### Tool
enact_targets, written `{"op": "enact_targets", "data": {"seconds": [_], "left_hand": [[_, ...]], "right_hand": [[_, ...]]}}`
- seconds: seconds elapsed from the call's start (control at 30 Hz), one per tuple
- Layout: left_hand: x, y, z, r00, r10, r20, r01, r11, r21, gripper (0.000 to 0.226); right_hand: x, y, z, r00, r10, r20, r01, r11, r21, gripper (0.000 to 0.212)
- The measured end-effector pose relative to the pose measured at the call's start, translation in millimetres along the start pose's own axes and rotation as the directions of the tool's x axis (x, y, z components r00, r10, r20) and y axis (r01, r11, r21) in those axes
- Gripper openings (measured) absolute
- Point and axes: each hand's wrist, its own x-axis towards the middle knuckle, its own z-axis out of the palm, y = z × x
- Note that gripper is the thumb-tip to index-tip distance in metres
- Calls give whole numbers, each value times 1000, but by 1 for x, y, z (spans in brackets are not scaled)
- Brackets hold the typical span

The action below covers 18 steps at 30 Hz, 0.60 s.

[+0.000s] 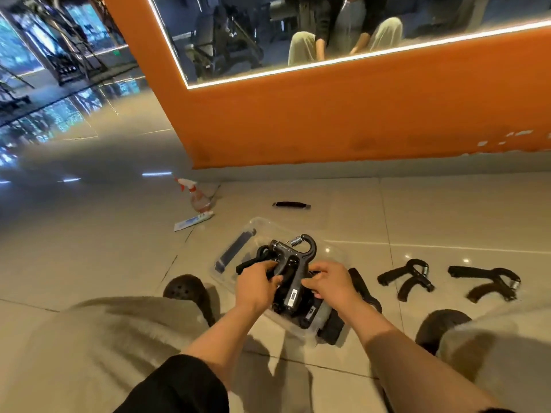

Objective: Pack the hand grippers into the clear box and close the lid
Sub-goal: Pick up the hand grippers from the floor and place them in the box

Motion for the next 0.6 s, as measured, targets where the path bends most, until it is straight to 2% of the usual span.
{"op": "enact_targets", "data": {"seconds": [0.1, 0.23, 0.43, 0.47, 0.57, 0.6], "left_hand": [[17, -26, 8, 1000, 16, 3, -16, 998, -55, 41], [47, -52, 11, 996, 36, 84, -30, 997, -74, 25], [96, -69, 14, 987, 5, 161, -7, 1000, 10, 39], [102, -71, 17, 986, -6, 164, 3, 1000, 18, 39], [118, -74, 28, 983, -26, 182, 24, 1000, 11, 40], [122, -75, 32, 982, -27, 185, 25, 1000, 10, 39]], "right_hand": [[18, 4, 13, 999, 49, 9, -49, 999, 10, 33], [45, 7, 32, 995, 97, -22, -98, 995, -20, 21], [73, 2, 59, 986, 142, -87, -146, 988, -39, 8], [76, 3, 64, 986, 140, -90, -145, 988, -48, 8], [88, 10, 74, 976, 168, -136, -182, 979, -94, 27], [91, 11, 76, 974, 174, -145, -192, 974, -123, 25]]}}
